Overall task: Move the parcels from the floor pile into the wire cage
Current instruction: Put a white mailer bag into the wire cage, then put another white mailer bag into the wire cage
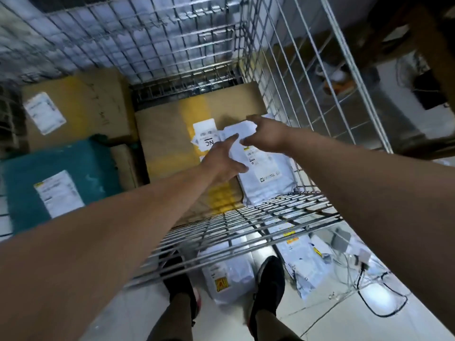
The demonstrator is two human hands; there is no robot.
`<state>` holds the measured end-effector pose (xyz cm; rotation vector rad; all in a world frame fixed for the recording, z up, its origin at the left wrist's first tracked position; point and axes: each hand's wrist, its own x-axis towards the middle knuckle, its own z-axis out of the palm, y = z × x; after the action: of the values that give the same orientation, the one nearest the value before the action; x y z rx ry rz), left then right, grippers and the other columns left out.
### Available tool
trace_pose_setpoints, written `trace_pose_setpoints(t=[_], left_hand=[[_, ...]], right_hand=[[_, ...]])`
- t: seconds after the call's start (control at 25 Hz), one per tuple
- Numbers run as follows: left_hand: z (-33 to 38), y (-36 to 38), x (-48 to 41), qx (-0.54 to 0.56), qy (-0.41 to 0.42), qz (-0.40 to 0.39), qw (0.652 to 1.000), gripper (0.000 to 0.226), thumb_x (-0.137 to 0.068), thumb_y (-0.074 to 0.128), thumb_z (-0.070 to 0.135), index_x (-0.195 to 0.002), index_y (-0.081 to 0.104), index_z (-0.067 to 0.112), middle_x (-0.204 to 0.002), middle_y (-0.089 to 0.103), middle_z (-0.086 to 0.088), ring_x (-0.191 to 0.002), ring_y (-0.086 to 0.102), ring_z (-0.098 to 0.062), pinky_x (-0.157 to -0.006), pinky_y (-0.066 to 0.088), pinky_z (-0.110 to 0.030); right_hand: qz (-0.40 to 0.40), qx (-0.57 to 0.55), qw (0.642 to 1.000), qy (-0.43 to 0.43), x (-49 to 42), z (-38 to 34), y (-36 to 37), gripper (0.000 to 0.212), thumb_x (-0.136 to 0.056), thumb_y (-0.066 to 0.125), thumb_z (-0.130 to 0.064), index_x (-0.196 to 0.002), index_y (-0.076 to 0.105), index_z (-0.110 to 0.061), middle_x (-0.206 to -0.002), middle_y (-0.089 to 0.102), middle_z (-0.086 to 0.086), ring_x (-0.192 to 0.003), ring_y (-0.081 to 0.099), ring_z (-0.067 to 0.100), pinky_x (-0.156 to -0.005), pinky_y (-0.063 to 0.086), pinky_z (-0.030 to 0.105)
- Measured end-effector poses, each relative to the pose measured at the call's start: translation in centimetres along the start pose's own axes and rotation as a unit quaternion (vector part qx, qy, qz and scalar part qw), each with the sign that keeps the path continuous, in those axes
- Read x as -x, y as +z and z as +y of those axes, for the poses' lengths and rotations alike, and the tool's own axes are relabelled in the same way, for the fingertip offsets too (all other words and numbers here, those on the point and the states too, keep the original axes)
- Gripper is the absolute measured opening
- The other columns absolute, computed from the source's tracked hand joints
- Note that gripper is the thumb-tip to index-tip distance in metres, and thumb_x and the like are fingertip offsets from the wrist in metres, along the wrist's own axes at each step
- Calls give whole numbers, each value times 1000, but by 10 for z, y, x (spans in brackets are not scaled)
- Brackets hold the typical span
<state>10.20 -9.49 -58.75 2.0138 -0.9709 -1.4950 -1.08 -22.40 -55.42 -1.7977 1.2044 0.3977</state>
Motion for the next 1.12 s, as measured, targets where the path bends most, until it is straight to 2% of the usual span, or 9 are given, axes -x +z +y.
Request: trace_pose_setpoints(t=[0.08,0.16,0.36,0.44,0.6,0.76,0.88,1.0,1.12], left_hand=[[20,-26,39,-38,22,28,999,108,-68,87,29,-160,30,32,-158,37,-7,-121,61,-30,-103,51,-40],[30,-48,89,-58,32,51,996,101,-73,87,29,-158,33,39,-158,38,-3,-125,58,-29,-102,49,-37],[28,-65,215,-4,43,107,993,90,-77,87,24,-153,42,44,-146,50,7,-111,65,-12,-91,51,-26],[18,-59,253,30,48,134,989,84,-74,83,28,-149,47,45,-140,54,6,-112,65,-14,-94,54,-29],[-12,-38,309,27,98,229,968,73,-78,74,30,-147,53,35,-138,59,3,-121,61,-12,-102,52,-36],[-34,-10,348,-15,160,328,931,62,-83,77,25,-142,59,28,-134,61,4,-123,58,-9,-104,47,-27],[-65,24,359,12,148,314,938,66,-84,80,18,-143,56,34,-136,58,11,-123,54,-1,-98,45,-14],[-126,64,337,59,86,287,952,73,-82,84,21,-143,52,45,-136,55,15,-120,53,5,-97,50,-22],[-202,112,286,67,-15,263,962,82,-78,87,24,-147,46,45,-136,45,10,-128,50,-8,-108,46,-33]], right_hand=[[28,-55,997,-56,41,-33,-5,79,-88,78,-31,-155,38,-21,-131,55,3,-119,58,20,-98,49,31],[39,-76,991,-101,89,-60,2,78,-82,84,-33,-150,47,-26,-121,59,-1,-109,61,15,-92,50,28],[35,-163,974,-156,190,-97,52,63,-73,88,-35,-129,59,-41,-116,64,-7,-93,69,16,-89,58,42],[34,-182,967,-177,219,-97,76,66,-76,87,-35,-135,57,-38,-117,64,-9,-95,69,12,-86,60,42],[81,-127,955,-257,256,-92,110,66,-83,81,-28,-143,55,-31,-120,65,-7,-99,66,10,-88,58,36],[121,-148,925,-327,289,-76,134,51,-85,79,-20,-134,63,-24,-116,68,-4,-105,66,12,-94,56,37],[90,-183,936,-286,295,-47,164,45,-86,79,-13,-129,67,-22,-110,70,-6,-100,69,11,-87,59,30],[59,-160,964,-203,265,6,211,49,-84,81,-19,-130,65,-25,-112,70,-7,-96,69,7,-83,57,26],[27,-96,986,-134,213,74,266,63,-84,82,-26,-140,56,-30,-120,64,-2,-98,66,11,-92,56,37]])
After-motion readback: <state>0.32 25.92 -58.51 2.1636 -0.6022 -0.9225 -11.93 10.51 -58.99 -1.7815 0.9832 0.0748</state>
